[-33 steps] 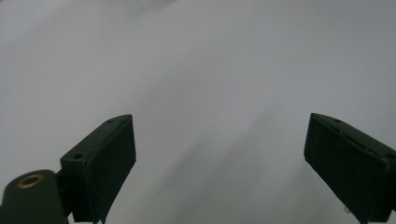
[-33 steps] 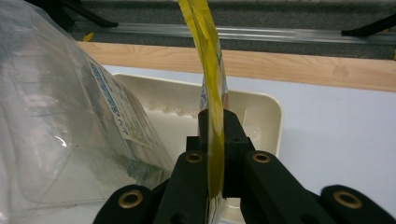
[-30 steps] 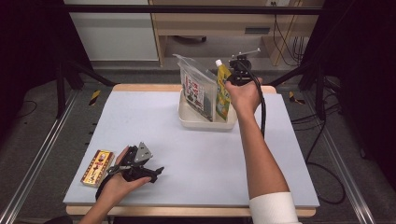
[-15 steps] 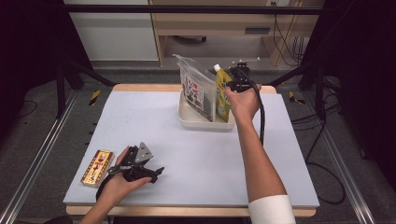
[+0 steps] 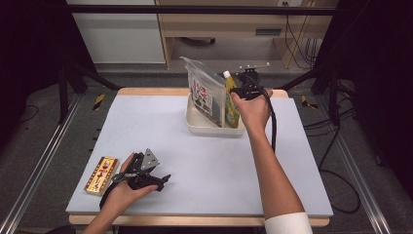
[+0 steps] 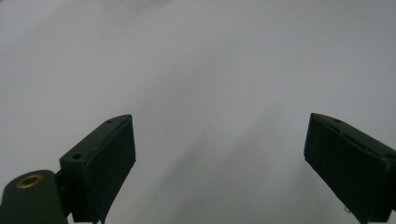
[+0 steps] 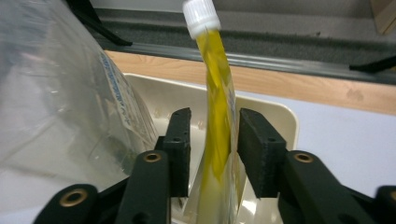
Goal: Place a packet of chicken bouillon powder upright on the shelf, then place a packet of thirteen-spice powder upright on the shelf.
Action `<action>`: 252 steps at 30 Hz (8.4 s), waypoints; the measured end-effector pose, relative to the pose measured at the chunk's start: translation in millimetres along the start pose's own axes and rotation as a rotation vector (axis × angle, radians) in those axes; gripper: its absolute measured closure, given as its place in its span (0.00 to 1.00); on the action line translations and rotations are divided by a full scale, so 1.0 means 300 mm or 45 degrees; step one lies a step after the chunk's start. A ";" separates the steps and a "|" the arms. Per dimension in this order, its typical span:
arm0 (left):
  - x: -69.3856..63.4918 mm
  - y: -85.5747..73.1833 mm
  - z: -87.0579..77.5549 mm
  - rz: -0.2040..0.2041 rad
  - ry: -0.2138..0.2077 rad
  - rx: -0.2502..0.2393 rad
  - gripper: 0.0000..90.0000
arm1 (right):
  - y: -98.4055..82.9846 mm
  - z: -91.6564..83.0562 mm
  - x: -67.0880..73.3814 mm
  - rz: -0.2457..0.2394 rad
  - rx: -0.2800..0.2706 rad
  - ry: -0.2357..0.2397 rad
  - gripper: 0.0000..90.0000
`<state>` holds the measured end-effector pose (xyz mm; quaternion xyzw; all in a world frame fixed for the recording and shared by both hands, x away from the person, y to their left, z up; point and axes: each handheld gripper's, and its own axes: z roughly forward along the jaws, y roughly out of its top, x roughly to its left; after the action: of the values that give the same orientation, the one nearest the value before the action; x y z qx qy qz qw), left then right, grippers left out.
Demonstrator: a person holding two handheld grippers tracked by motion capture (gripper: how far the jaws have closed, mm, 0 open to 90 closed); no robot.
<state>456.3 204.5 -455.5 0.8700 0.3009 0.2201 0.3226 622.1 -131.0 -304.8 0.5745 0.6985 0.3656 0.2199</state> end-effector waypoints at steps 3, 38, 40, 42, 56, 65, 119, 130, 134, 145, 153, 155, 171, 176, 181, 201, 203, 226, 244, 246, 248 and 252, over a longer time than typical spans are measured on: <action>0.002 0.000 -0.002 0.007 0.003 0.005 0.10 | -0.006 -0.034 0.004 -0.044 -0.067 0.018 0.66; 0.106 -0.027 -0.081 -0.064 0.114 -0.033 0.05 | -0.459 -0.170 -0.058 -0.182 -0.239 0.107 0.19; 0.114 -0.027 -0.089 -0.083 0.120 -0.033 0.05 | -0.485 -0.155 -0.066 -0.183 -0.234 0.097 0.19; 0.131 -0.026 -0.109 -0.099 0.142 -0.021 0.05 | -0.511 -0.140 -0.074 -0.184 -0.229 0.094 0.20; 0.310 -0.133 -0.252 -0.445 0.322 0.232 0.07 | -0.587 -0.084 -0.078 -0.225 -0.134 0.034 0.23; 0.351 -0.192 -0.238 -0.570 0.278 0.398 0.12 | -0.590 -0.076 -0.091 -0.227 -0.113 0.034 0.23; 0.322 -0.142 -0.179 -0.462 0.191 0.599 0.35 | -0.596 -0.064 -0.082 -0.258 -0.062 0.057 0.23; 0.308 0.013 -0.172 -0.235 0.120 0.415 0.36 | -0.599 -0.061 -0.082 -0.252 -0.057 0.055 0.25; 0.283 0.075 -0.137 -0.156 0.072 0.355 0.36 | -0.598 -0.057 -0.077 -0.255 -0.049 0.068 0.29; 0.139 0.217 0.009 0.114 -0.003 0.297 0.36 | -0.594 -0.054 -0.057 -0.227 -0.069 0.146 0.37; 0.051 0.253 0.028 0.235 0.011 0.216 0.36 | -0.575 -0.061 0.016 -0.223 -0.098 0.295 0.42; 0.033 0.255 0.028 0.250 0.016 0.188 0.36 | -0.571 -0.063 0.039 -0.205 -0.103 0.356 0.43; -0.078 0.258 0.081 0.403 0.035 0.105 0.36 | -0.566 -0.033 0.149 -0.157 -0.058 0.647 0.46; -0.100 0.269 0.086 0.420 0.036 0.072 0.36 | -0.562 -0.010 0.174 -0.152 -0.029 0.679 0.44; -0.121 0.277 0.089 0.437 0.026 0.039 0.36 | -0.562 0.010 0.183 -0.152 -0.004 0.700 0.44; -0.158 0.290 0.094 0.481 0.003 -0.006 0.36 | -0.564 0.055 0.182 -0.091 0.064 0.807 0.45; -0.160 0.291 0.095 0.482 -0.003 -0.007 0.36 | -0.565 0.056 0.181 -0.084 0.064 0.816 0.47; -0.151 0.291 0.106 0.422 -0.056 -0.032 0.36 | -0.559 0.043 0.152 0.036 0.101 0.940 0.74; -0.049 0.247 0.058 0.213 -0.031 -0.074 0.14 | -0.503 -0.104 0.027 -0.017 -0.079 0.609 0.76; -0.024 0.226 0.047 0.171 -0.017 -0.072 0.13 | -0.498 -0.126 0.004 -0.029 -0.091 0.550 0.76; 0.004 0.199 0.033 0.150 -0.001 -0.053 0.13 | -0.492 -0.149 -0.024 -0.026 -0.096 0.500 0.76; 0.048 0.149 0.013 0.090 0.028 -0.026 0.12 | -0.472 -0.188 -0.088 -0.011 -0.120 0.419 0.76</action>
<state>486.0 184.9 -424.6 0.8743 0.2714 0.2440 0.3200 496.8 -181.3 -379.9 0.4930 0.7095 0.4863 0.1307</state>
